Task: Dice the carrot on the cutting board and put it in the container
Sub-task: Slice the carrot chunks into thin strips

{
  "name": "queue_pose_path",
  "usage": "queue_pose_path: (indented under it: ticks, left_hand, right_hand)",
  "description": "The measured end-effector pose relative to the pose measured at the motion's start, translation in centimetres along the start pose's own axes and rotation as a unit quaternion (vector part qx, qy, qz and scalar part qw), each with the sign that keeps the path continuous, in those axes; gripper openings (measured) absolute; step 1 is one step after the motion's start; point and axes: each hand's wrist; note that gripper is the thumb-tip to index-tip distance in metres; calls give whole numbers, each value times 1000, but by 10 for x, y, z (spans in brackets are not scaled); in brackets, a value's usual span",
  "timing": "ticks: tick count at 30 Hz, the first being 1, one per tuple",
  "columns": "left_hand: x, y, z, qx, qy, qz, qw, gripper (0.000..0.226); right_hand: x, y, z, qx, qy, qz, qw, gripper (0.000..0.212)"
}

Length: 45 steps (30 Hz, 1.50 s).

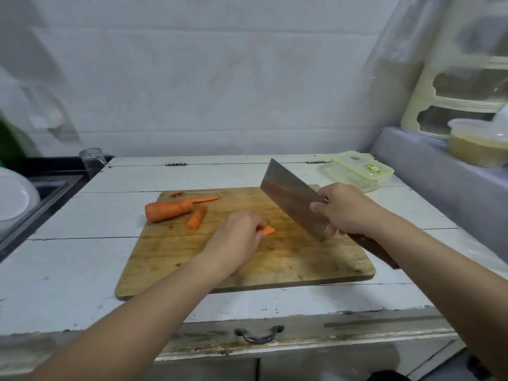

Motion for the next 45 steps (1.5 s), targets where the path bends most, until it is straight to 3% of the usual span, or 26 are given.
queue_pose_path:
  ticks: [5,8,12,16,20,25,32,36,38,45]
  left_hand:
    - [-4,2,-11,18,-35,-39,998,25]
    - [3,3,-7,25,-59,-89,994,15]
    - [9,0,0,17,-22,-95,995,13]
    - [-2,-4,-6,-43,26,-147,988,19]
    - [-10,-4,-15,-6,8,-167,986,19]
    - [-5,-8,-13,-26,1,-103,994,18]
    - [14,-6,-15,-59,-4,-57,997,62]
    - [14,-4,-3,-8,-48,-59,997,20]
    - [15,-4,1,8,-69,-66,995,10]
    - [-1,4,-14,38,34,-15,999,23]
  right_hand:
    - [-18,16,-2,-58,11,-46,997,20]
    - [-23,17,-4,-77,14,-30,996,22]
    - [-20,13,1,-58,22,-27,998,20]
    - [-11,6,2,-35,28,-5,999,20]
    - [-8,6,1,-38,24,-8,999,21]
    - [-8,6,-1,-39,16,0,999,22]
    - [-6,1,-3,-35,12,12,999,19]
    - [-5,2,-3,-35,12,9,999,20]
    - [-6,3,-4,-40,10,3,999,20]
    - [-8,5,-10,-42,-23,-45,998,20]
Point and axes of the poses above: each hand's wrist, its own z-axis towards the middle knuckle, its own y-axis out of the palm, x = y × z, and after that the axes turned 13 degrees about z, right-handed
